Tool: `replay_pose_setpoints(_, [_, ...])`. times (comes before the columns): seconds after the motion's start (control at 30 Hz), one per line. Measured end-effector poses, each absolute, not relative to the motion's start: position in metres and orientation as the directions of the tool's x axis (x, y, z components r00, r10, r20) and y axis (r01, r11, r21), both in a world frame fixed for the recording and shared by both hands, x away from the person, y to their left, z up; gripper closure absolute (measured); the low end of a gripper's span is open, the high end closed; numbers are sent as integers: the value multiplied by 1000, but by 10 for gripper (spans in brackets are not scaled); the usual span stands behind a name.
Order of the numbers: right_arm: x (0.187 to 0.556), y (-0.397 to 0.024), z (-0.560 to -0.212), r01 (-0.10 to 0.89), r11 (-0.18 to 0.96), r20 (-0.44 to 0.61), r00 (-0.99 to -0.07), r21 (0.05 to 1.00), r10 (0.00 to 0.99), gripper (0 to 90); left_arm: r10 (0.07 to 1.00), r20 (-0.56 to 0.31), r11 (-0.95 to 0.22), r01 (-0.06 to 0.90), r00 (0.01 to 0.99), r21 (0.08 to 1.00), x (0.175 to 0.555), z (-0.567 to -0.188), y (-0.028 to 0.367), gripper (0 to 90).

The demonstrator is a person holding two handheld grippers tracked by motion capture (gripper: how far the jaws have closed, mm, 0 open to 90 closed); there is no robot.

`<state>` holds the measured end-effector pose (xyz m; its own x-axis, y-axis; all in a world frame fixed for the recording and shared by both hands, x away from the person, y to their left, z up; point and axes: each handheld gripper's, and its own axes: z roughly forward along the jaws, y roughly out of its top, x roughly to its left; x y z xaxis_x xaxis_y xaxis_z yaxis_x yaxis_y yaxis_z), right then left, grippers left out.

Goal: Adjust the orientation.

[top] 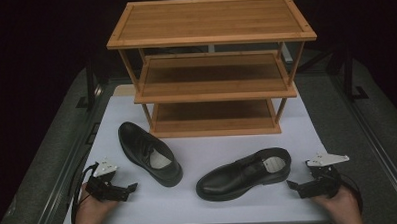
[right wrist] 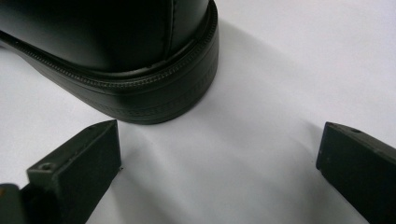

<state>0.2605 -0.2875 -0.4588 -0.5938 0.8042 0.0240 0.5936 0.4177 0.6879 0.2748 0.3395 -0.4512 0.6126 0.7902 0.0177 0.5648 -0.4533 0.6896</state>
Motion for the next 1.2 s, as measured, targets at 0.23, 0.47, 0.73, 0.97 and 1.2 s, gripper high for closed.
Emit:
replay_pose_setpoints(0.23, [260,-287,-459,593,417,23,-593,689,805,0,794,15,-449,570,608,688,275,-451,339,0])
replay_pose_setpoints(0.47, [260,-287,-459,593,418,22,-593,689,805,0,806,18,-431,566,592,702,276,-443,341,104])
replay_pose_setpoints(0.73, [260,-287,-459,593,417,22,-592,689,806,0,822,-27,-374,576,568,727,284,-424,350,379])
replay_pose_setpoints(0.97, [260,-287,-459,592,417,21,-592,690,806,0,832,-71,-341,609,550,716,313,-407,359,748])
replay_pose_setpoints(1.2, [260,-287,-459,591,416,21,-592,692,806,0,854,-80,-299,609,515,735,343,-392,363,900])
